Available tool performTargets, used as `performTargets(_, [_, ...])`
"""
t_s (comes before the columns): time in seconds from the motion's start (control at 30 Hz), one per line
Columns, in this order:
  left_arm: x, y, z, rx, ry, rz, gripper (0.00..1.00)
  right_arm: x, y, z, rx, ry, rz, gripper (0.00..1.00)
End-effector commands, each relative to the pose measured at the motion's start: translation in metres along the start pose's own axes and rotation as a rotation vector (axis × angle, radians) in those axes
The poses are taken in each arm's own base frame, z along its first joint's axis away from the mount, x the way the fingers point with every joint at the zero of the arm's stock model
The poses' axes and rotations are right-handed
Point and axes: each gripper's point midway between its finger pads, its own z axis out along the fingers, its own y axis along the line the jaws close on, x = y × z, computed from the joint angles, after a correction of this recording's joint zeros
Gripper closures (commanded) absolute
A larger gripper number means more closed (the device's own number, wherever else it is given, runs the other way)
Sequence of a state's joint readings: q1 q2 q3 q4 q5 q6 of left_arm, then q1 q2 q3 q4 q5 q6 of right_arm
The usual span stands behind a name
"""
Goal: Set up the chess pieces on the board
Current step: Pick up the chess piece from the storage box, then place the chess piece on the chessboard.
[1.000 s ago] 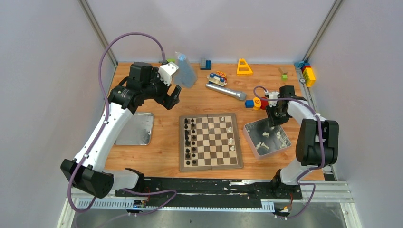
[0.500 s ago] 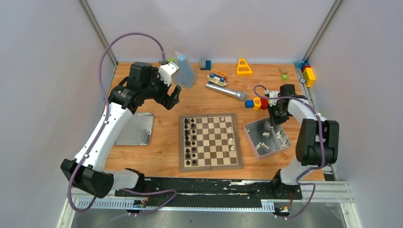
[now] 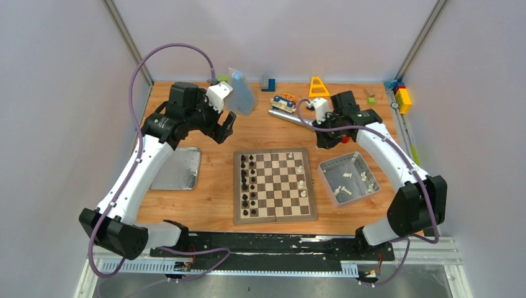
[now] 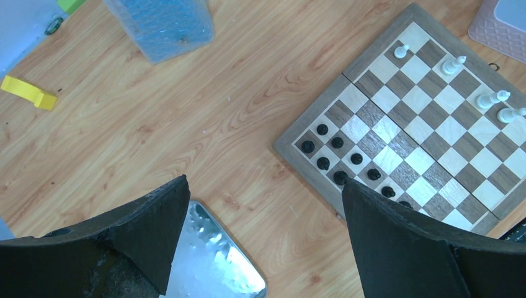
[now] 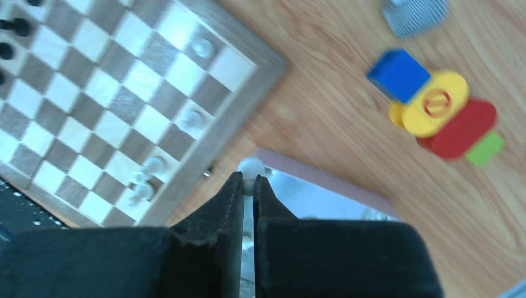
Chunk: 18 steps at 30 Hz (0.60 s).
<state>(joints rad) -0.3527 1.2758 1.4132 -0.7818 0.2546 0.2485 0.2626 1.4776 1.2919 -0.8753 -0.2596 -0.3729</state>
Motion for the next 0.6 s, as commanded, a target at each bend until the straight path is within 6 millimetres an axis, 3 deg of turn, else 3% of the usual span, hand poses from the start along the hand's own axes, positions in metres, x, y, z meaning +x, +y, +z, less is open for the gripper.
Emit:
performTargets(0.0, [-0.014, 0.006, -0.014, -0.046, -0.068, 0.013, 0.00, -0.027, 0.047, 0.014, -0.091, 0.008, -0.076, 1.00])
performTargets(0.1, [-0.013, 0.008, -0.016, -0.058, -0.067, 0.017, 0.00, -0.035, 0.073, 0.037, -0.130, 0.042, -0.145, 1.00])
performTargets(0.27, [-0.011, 0.008, -0.020, -0.067, -0.068, 0.023, 0.00, -0.029, 0.092, 0.079, -0.151, 0.120, -0.202, 1.00])
performTargets(0.4, [-0.012, 0.008, -0.023, -0.073, -0.077, 0.024, 0.00, -0.022, 0.095, 0.101, -0.152, 0.159, -0.220, 1.00])
performTargets(0.57, [-0.013, 0.006, -0.024, -0.066, -0.083, 0.023, 0.00, -0.019, 0.091, 0.114, -0.139, 0.173, -0.226, 1.00])
